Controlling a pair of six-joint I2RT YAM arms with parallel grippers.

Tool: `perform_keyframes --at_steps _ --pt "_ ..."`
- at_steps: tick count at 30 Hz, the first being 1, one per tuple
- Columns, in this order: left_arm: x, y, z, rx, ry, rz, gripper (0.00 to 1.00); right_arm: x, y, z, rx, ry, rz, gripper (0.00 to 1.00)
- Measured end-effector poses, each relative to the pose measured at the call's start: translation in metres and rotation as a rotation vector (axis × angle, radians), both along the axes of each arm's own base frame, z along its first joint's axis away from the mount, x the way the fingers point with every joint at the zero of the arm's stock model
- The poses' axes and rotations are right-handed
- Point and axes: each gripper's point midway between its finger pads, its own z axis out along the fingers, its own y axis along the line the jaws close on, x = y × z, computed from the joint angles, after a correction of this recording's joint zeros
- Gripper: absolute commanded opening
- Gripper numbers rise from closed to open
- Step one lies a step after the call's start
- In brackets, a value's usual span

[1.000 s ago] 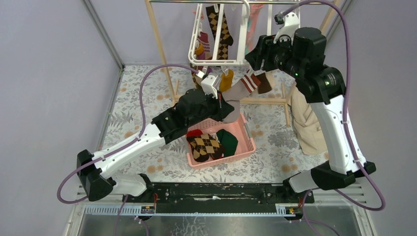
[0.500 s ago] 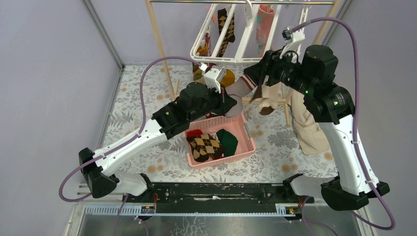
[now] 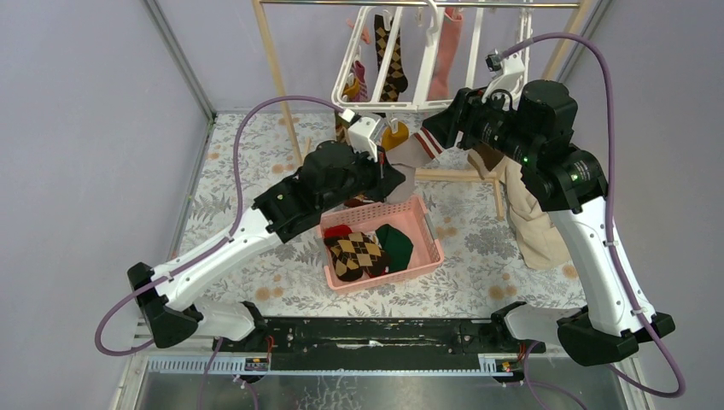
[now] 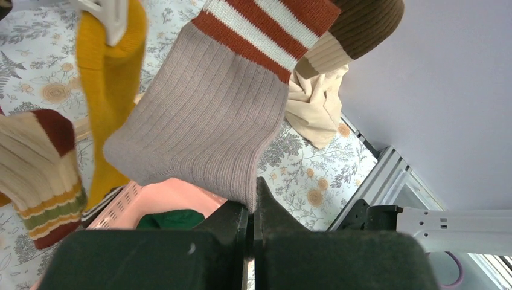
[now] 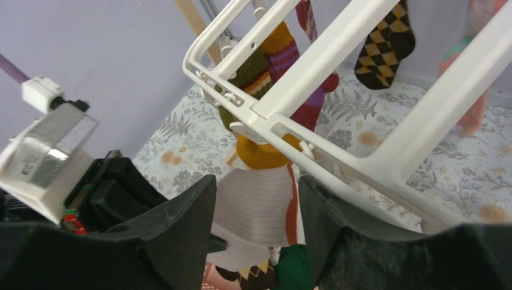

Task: Remove the socks clipped to the hanger
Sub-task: Adjust the hanger on the clothesline, then remove the sock from the hanger.

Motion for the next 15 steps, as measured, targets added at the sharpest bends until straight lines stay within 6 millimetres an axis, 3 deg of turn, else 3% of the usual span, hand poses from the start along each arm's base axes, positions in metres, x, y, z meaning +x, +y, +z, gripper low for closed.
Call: perform_keyframes --at_steps 10,15 --pt "-0.009 0.015 0.028 -0.034 -0.044 0.008 0.00 0.002 0.000 0.001 0.001 -0.003 -0.007 0.61" --pt "-0.008 0.016 0.029 -0.028 -0.046 0.011 0.00 0.002 0.001 -0.002 -0.009 0.021 0.001 0.64"
